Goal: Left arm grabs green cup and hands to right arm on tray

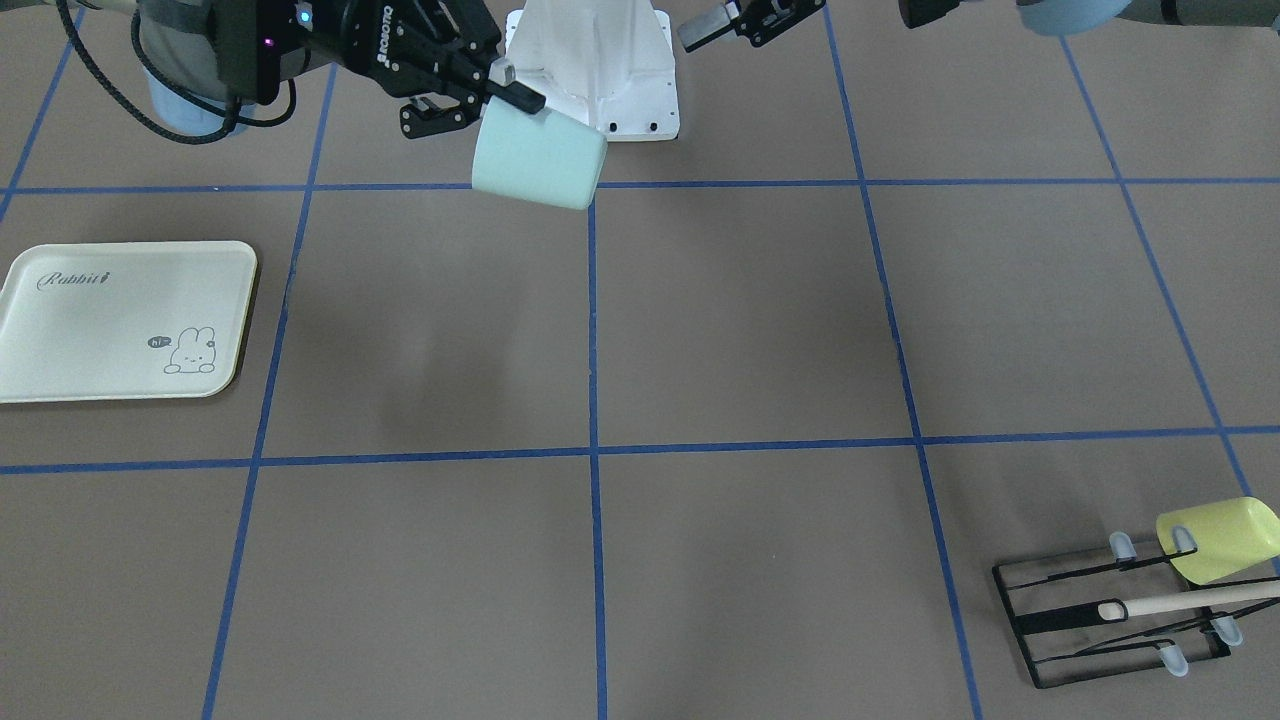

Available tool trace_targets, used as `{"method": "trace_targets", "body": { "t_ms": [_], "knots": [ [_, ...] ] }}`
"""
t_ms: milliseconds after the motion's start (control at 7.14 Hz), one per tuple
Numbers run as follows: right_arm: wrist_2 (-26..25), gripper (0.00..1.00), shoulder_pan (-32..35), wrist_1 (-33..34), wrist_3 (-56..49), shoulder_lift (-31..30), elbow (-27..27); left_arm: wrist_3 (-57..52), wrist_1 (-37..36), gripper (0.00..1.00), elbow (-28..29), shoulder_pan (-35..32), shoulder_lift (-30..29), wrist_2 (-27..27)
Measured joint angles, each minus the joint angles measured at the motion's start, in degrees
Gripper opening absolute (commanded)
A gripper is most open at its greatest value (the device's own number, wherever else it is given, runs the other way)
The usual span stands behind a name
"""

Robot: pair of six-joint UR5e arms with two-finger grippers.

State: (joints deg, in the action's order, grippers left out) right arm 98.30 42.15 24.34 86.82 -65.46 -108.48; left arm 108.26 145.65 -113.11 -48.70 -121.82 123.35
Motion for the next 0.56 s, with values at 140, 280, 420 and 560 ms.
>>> {"method": "trace_targets", "body": {
  "t_ms": [140,280,420,560],
  "knots": [
    [4.2,0.0,3.1,6.5,-2.5,-0.1,0.0,-3.4,-0.2,1.0,1.7,-0.1,0.7,0.0],
    [8.2,0.0,5.7,13.1,-5.9,-0.2,0.0,-7.8,-0.3,1.0,3.5,-0.2,1.9,-0.1],
    [11.9,0.0,8.4,19.7,-10.2,-0.6,-0.2,-12.7,-0.3,1.0,5.3,-0.5,3.6,-0.1],
    [14.6,0.0,10.9,25.5,-14.9,-1.9,-0.4,-17.5,-0.6,1.0,7.1,-1.5,5.7,-0.1]
  ]
}}
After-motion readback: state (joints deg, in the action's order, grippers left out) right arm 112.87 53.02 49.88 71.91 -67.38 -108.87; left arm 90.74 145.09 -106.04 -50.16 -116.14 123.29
